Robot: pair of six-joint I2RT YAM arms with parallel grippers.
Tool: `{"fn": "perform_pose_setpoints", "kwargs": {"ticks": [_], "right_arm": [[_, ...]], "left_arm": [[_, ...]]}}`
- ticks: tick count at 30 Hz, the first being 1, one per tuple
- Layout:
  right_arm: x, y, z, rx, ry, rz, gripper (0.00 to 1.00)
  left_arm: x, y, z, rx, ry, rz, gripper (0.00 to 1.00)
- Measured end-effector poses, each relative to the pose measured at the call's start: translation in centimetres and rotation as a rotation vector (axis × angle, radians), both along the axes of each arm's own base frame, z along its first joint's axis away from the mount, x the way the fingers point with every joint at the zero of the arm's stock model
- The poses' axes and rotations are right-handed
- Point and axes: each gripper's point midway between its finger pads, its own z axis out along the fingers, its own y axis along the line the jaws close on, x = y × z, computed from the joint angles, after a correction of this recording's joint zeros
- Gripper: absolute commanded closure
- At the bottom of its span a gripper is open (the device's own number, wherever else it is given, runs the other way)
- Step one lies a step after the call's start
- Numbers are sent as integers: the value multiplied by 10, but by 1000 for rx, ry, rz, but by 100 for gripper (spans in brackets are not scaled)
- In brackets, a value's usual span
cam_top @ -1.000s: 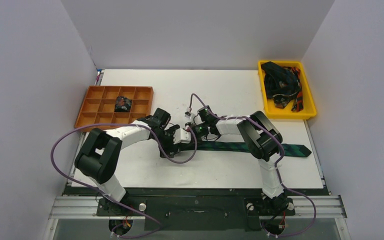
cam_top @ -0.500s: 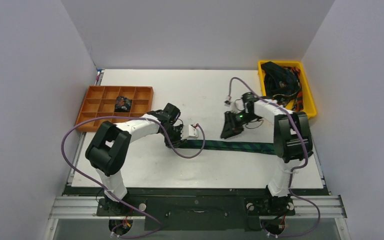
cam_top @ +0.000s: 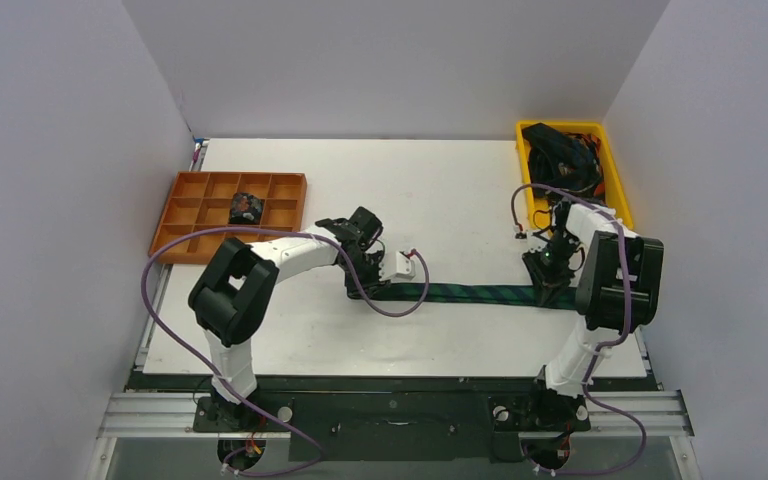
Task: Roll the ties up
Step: Roll the tie at the center of the board.
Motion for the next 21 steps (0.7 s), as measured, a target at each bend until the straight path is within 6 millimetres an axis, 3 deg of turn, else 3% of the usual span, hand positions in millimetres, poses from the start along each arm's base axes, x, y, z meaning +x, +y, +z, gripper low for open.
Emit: {"fn": "perform_pose_setpoints", "kwargs": {"ticks": [8, 13, 17, 21], "right_arm": [[-11, -77, -18, -135, 79, -42, 83], [1, -117, -17, -210, 64, -36, 83], [9, -140, -13, -248, 44, -31, 81], [11, -143, -2, -222, 15, -26, 71]], "left_arm": [[-5, -33, 1, -3, 37, -6, 74], [-2, -68, 2, -30, 45, -10, 74], [2, -96, 3, -60, 46, -10, 74], [2, -106, 3, -88, 52, -4, 73]]}}
